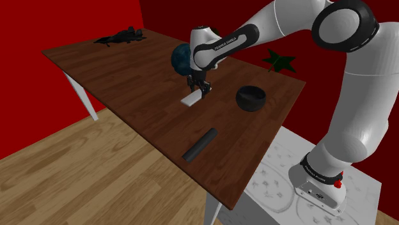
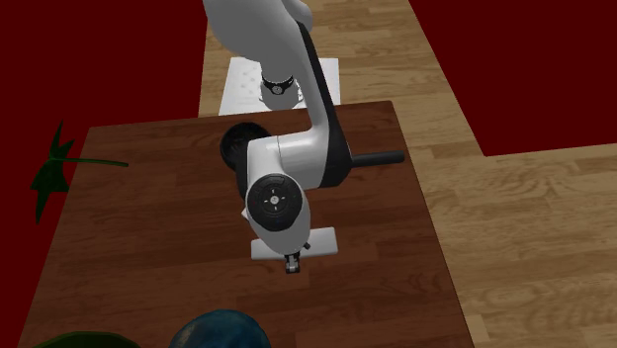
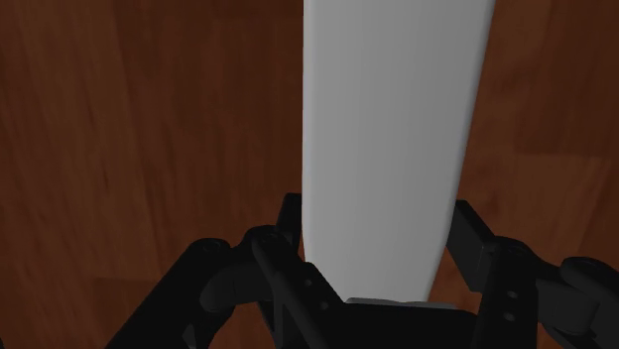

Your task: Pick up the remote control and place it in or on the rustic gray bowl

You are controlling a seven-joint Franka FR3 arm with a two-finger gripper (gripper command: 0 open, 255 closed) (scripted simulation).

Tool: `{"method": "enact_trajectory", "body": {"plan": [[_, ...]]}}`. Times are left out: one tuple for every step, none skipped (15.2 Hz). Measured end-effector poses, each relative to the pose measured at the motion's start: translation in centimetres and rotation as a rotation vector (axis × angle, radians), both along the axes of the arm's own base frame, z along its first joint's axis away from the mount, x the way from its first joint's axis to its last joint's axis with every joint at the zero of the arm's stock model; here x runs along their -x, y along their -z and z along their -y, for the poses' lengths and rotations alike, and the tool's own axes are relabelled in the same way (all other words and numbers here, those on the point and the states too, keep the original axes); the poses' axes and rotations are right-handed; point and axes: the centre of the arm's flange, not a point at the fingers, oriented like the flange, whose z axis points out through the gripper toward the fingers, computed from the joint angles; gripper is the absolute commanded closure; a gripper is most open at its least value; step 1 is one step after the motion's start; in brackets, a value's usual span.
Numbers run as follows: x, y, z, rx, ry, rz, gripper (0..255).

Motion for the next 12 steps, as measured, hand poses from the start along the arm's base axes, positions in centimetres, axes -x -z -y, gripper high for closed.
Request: {"method": "enact_trajectory", "body": {"plan": [[0.0,-0.4,0.0,0.000,0.000,0.000,255],[0.0,-0.9,0.0,0.000,0.000,0.000,255],[0.0,-1.3,0.1,0.000,0.000,0.000,255],[0.1,-1.8,0.1,0.000,0.000,0.000,255],[0.1,-2.4,0.1,0.000,0.000,0.000,255],[0.0,-2.9,0.0,0.000,0.000,0.000,255],[-0.1,-3.4,0.0,0.000,0.000,0.000,255],[-0.1,-4.0,0.0,0.000,0.000,0.000,255],[-0.1,-4.4,0.0,0.000,0.000,0.000,255],[-0.1,-5.1,0.0,0.000,0.000,0.000,255],[0.0,-5.6,0.0,0.000,0.000,0.000,255],[0.0,-6.1,0.0,0.000,0.000,0.000,255]]}}
